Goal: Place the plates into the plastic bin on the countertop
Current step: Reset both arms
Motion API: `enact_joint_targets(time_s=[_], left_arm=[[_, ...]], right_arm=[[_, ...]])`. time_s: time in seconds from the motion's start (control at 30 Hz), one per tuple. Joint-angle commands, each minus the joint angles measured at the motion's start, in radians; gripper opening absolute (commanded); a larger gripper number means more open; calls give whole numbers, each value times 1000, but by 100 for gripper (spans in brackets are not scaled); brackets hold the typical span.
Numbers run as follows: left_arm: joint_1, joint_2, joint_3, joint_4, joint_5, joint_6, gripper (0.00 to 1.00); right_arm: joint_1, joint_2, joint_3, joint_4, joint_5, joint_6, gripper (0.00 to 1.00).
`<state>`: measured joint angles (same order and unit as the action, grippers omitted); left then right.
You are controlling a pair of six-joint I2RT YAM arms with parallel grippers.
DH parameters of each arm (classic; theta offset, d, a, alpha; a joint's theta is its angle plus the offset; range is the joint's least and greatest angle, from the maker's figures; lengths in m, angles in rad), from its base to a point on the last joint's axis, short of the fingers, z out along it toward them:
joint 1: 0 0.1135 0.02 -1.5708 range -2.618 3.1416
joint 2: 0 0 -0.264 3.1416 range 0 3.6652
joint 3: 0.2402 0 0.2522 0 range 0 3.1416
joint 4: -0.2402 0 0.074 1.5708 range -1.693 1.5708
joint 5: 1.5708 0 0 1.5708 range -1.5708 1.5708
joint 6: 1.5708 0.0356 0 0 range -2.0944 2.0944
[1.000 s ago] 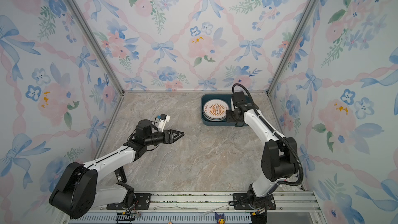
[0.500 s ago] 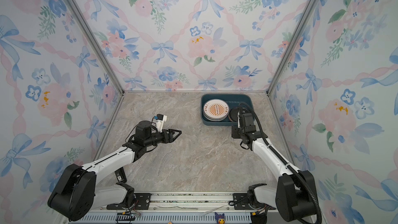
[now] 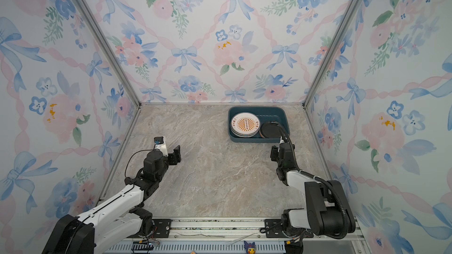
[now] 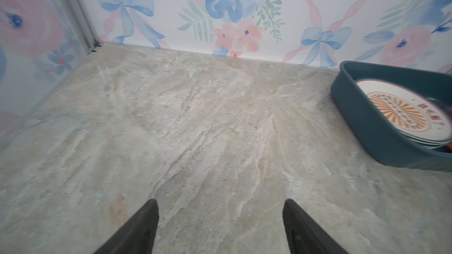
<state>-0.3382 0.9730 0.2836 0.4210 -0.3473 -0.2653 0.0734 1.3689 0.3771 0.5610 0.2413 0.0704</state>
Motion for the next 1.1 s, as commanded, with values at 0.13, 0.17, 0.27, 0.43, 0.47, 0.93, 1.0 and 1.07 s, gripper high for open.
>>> enact_joint_targets(time_s=[0.13, 0.17, 0.27, 0.43, 0.47, 0.93, 1.0, 1.07], left_arm=[[141, -41, -134, 328, -33, 168, 82], [150, -32, -141, 334, -33, 183, 83], [170, 16, -178, 392, -12, 212, 84], [219, 147, -190, 517, -18, 178, 87], [230, 167, -183, 534, -10, 179, 87], [304, 584, -41, 770, 174, 214, 96], [274, 578, -36, 749, 162, 243, 96], [278, 580, -35, 745, 166, 239, 96]], right_arm=[[-12, 106, -29, 359, 36, -25, 68], [-12, 131, -26, 380, 36, -25, 73], [-4, 180, -14, 405, 44, -32, 79], [-2, 177, -10, 391, 43, -34, 97], [-1, 177, -10, 390, 45, -35, 97], [5, 179, -6, 385, 54, -41, 97], [5, 179, -5, 386, 55, -41, 96], [6, 179, -5, 386, 54, -40, 96]])
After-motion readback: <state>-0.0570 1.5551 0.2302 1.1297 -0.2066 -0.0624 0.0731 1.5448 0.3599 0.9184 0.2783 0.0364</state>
